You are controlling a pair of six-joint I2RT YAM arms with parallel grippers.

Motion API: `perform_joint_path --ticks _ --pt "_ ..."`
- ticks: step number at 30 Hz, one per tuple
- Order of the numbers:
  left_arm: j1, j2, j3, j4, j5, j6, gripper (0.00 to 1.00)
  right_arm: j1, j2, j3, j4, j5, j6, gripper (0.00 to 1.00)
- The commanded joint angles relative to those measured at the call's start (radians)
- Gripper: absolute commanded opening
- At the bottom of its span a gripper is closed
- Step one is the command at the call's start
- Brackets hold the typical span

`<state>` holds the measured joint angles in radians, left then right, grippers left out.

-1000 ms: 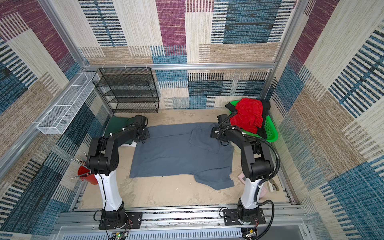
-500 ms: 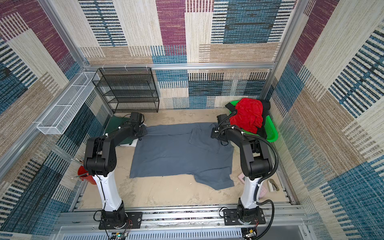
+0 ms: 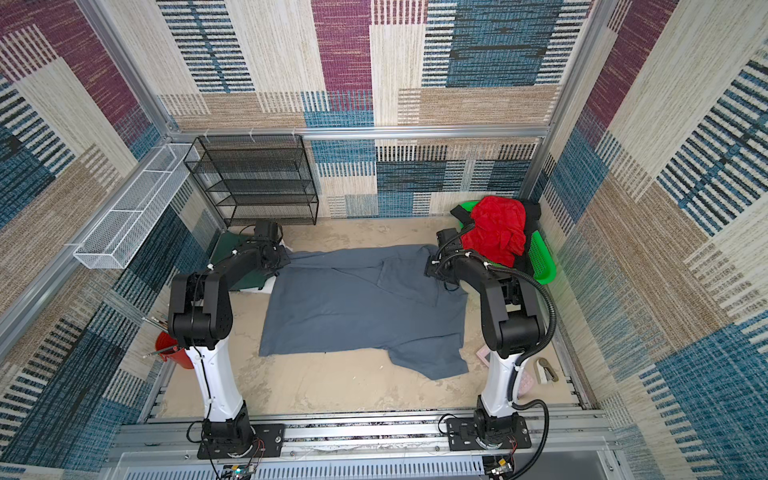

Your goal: Fold and stack the t-shirts

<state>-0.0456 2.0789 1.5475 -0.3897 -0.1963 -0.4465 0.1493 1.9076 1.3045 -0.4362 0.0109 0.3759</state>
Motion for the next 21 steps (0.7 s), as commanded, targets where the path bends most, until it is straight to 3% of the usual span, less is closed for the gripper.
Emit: perform_joint_path --ticks 1,6,10,15,21 --pt "0.007 0.010 0.027 -0.023 0.021 -0.010 0.00 -0.010 0.002 0.017 0.004 0.005 -0.003 0.70" --pt "0.010 0.013 0.054 -0.041 0.052 -0.010 0.00 -0.013 0.021 0.074 -0.004 -0.013 0.000 0.70" --pt "0.010 -0.026 0.015 -0.020 0.126 -0.013 0.30 -0.013 0.049 0.121 -0.008 -0.014 0.006 0.67" --pt "0.007 -0.121 -0.112 0.077 0.218 -0.037 0.55 -0.013 0.119 0.207 -0.020 0.003 0.015 0.61" --pt "-0.015 -0.241 -0.268 0.194 0.298 -0.080 0.59 -0.013 0.216 0.304 -0.052 0.066 0.032 0.56"
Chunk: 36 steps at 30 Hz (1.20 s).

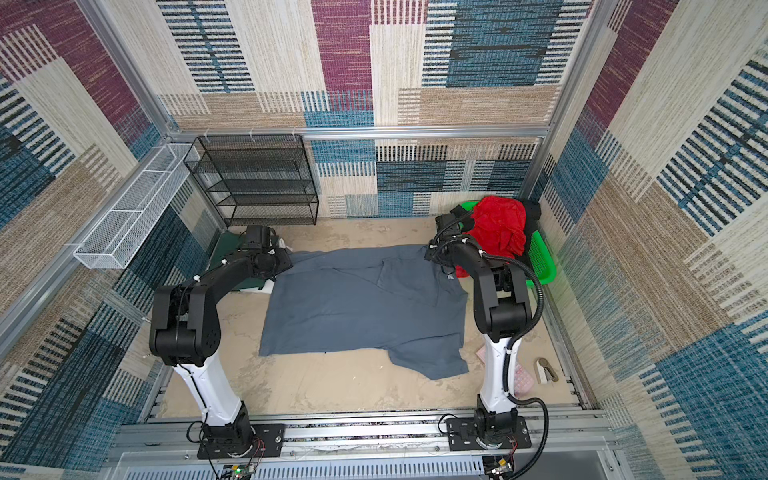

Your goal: Fold and stack the t-shirts

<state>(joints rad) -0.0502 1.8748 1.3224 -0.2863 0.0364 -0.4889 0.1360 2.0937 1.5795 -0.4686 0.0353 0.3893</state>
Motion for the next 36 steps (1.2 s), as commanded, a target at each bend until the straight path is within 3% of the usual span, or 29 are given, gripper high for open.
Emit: perform_joint_path --ticks 1,10,17,23,30,36 --pt "-0.018 -0.051 -0.062 0.108 0.075 -0.042 0.59 0.001 0.045 0.051 -0.024 0.047 0.023 0.56" --pt "-0.102 -0.044 -0.017 0.106 0.103 -0.021 0.59 0.000 0.124 0.127 -0.026 0.131 0.045 0.46" --pt "-0.155 0.065 0.103 0.078 0.114 0.008 0.57 -0.009 0.167 0.175 -0.020 0.143 0.050 0.43" --pt "-0.163 0.194 0.232 0.001 0.099 0.036 0.57 -0.015 0.199 0.217 -0.022 0.143 0.047 0.35" --pt "-0.151 0.277 0.287 -0.058 0.033 0.052 0.57 -0.026 0.214 0.258 -0.029 0.153 0.028 0.03" --pt "-0.142 0.337 0.340 -0.138 -0.058 0.037 0.60 -0.051 0.204 0.277 -0.039 0.123 0.029 0.00"
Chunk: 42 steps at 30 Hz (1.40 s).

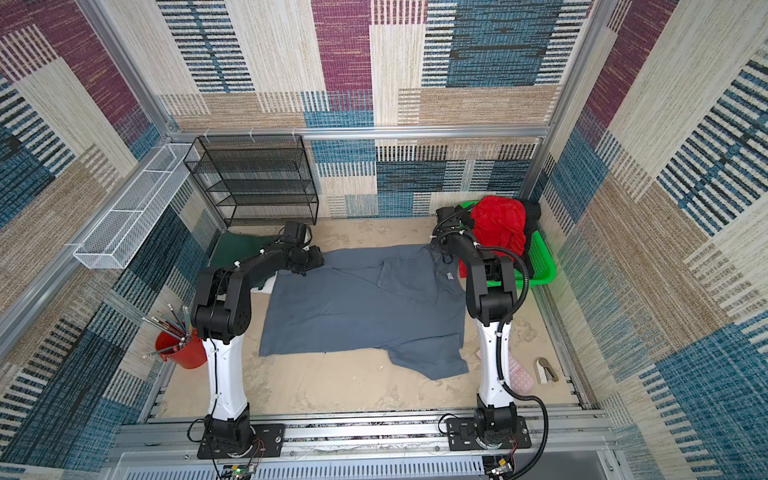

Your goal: Fold and stack the t-shirts

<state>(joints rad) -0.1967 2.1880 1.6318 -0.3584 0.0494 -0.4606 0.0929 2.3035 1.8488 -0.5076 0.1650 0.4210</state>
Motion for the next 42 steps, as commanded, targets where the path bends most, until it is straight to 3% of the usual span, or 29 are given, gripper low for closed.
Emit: perform_joint_path --ticks 1,11,24,32,40,42 --pt "0.008 0.039 0.046 -0.090 -0.092 0.001 0.60 -0.011 -0.009 0.010 0.000 -0.012 -0.005 0.00" --pt "0.026 0.102 0.080 -0.170 -0.190 -0.037 0.59 -0.042 -0.009 0.071 -0.011 -0.094 -0.013 0.00" --pt "0.026 0.091 0.082 -0.180 -0.171 0.006 0.61 -0.051 0.128 0.317 -0.137 -0.132 -0.040 0.01" --pt "0.008 -0.035 0.005 -0.086 -0.082 0.028 0.72 -0.051 0.074 0.304 -0.130 -0.218 -0.049 0.59" --pt "-0.019 -0.199 -0.114 -0.022 -0.025 0.002 0.75 -0.045 -0.153 0.035 -0.007 -0.392 -0.026 0.96" --pt "-0.028 -0.253 -0.155 -0.013 -0.022 -0.002 0.76 -0.043 -0.232 -0.067 0.017 -0.410 -0.017 0.99"
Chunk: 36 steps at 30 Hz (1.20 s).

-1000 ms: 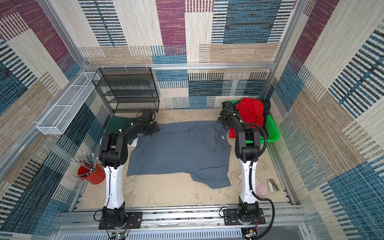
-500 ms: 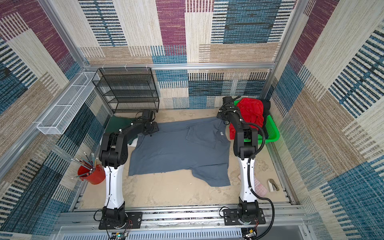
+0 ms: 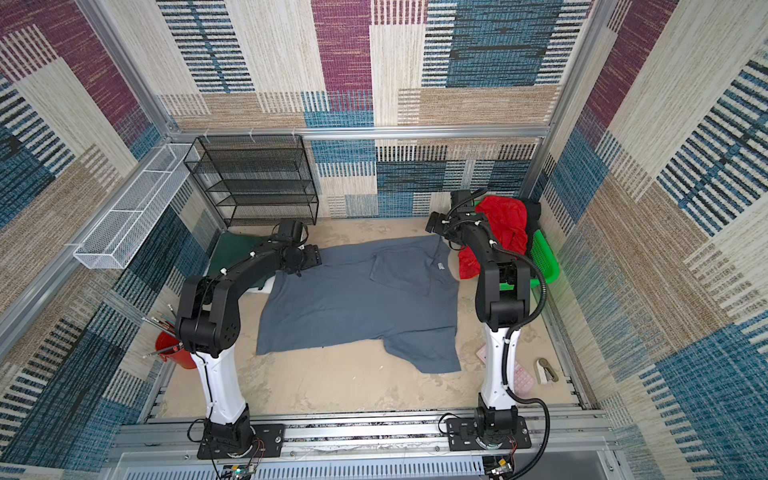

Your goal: Fold and stack the t-shirts

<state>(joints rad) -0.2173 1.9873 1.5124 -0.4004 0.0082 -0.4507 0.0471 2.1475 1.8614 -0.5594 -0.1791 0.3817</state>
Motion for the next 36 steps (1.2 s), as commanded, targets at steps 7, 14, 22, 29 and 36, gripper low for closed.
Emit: perform_joint_path --ticks 7,14,22,29,36 --pt "-0.045 -0.310 -0.276 0.074 -0.061 -0.028 0.78 0.010 -0.425 -0.500 0.116 -0.034 0.033 0.98" --pt "-0.057 -0.561 -0.522 0.024 -0.140 -0.060 0.83 0.008 -0.689 -0.767 -0.027 -0.045 0.009 0.99" --pt "-0.047 -0.767 -0.727 -0.007 -0.209 -0.106 0.98 0.008 -0.890 -0.920 -0.178 -0.181 0.087 0.98" --pt "-0.021 -0.833 -0.810 -0.046 -0.183 -0.141 0.99 0.008 -0.996 -1.064 -0.215 -0.210 0.109 0.98" --pt "-0.025 -0.960 -0.943 0.014 -0.097 -0.177 0.98 0.008 -1.084 -1.158 -0.217 -0.225 0.095 0.98"
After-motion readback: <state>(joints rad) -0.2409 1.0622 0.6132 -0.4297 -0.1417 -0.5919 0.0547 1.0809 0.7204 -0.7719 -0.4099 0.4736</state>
